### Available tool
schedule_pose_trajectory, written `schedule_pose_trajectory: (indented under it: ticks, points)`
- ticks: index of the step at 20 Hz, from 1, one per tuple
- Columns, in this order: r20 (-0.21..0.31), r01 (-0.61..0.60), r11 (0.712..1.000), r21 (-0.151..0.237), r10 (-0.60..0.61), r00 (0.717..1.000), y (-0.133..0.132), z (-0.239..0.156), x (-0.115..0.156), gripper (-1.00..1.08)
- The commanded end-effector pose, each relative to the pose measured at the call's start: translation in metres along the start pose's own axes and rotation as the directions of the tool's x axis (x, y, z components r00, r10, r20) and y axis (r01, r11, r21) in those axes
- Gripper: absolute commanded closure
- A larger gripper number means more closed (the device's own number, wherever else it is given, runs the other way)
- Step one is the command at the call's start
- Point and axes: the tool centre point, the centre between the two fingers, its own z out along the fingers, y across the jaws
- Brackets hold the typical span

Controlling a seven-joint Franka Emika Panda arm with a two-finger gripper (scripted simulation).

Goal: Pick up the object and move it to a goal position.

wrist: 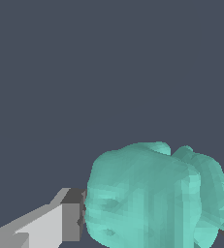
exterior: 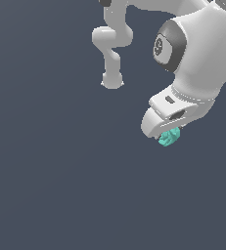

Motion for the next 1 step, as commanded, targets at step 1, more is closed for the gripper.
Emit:
schedule_pose_trajectory:
  ticks: [1]
  points:
    - [0.0, 0.0, 1.0, 0.0, 0.0, 1.0, -0.0002, -0.001, 0.001, 1.08]
